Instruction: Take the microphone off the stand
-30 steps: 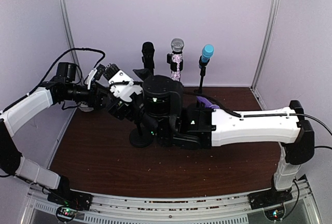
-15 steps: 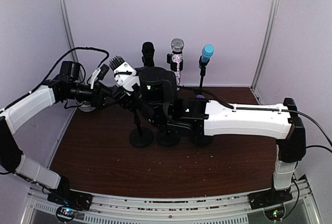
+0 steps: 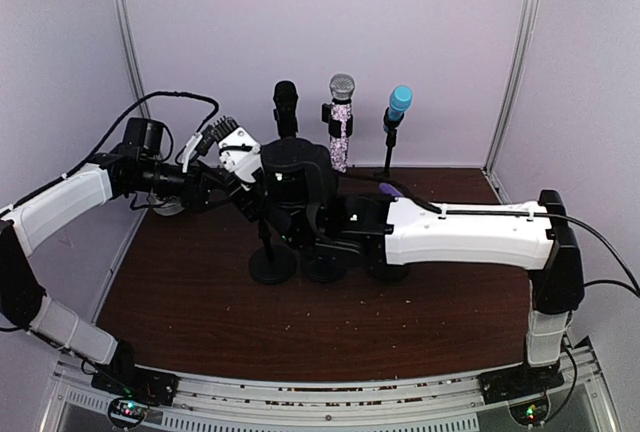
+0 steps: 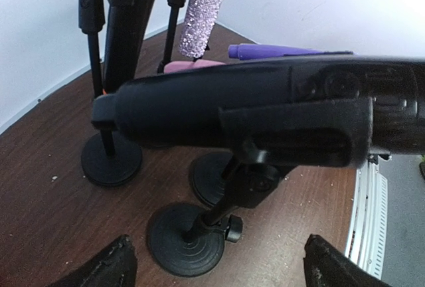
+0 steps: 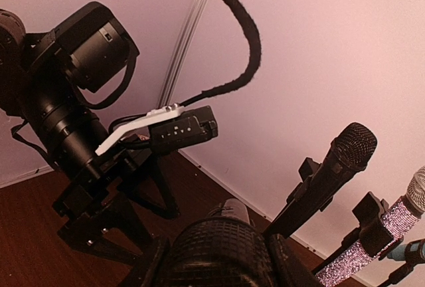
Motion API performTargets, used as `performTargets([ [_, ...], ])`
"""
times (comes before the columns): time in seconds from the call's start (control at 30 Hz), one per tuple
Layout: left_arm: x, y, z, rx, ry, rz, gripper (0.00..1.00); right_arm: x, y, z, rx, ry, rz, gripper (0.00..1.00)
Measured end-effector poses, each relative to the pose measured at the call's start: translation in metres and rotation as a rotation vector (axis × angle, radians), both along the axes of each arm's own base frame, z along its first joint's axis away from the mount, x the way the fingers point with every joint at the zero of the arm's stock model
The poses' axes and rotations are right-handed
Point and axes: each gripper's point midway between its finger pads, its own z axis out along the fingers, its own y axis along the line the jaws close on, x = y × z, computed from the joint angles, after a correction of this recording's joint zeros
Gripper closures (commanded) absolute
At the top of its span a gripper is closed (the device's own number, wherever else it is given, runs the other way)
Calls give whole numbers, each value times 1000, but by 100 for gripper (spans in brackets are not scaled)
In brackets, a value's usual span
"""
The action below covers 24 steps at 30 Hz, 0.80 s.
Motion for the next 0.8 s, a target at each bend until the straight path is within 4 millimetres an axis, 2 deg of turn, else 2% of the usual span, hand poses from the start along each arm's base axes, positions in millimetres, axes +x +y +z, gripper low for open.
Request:
performTargets([
  [0.23, -4, -22, -11, -1, 36, -46, 18, 1, -1, -1, 7, -1, -8, 86],
  [0.57, 3, -43, -17, -20, 61, -56, 43, -4, -1, -1, 28, -15, -25, 93],
  [0.8, 7, -46, -16, -41, 77, -49, 55, -4, -2, -2, 46, -21, -30, 96],
])
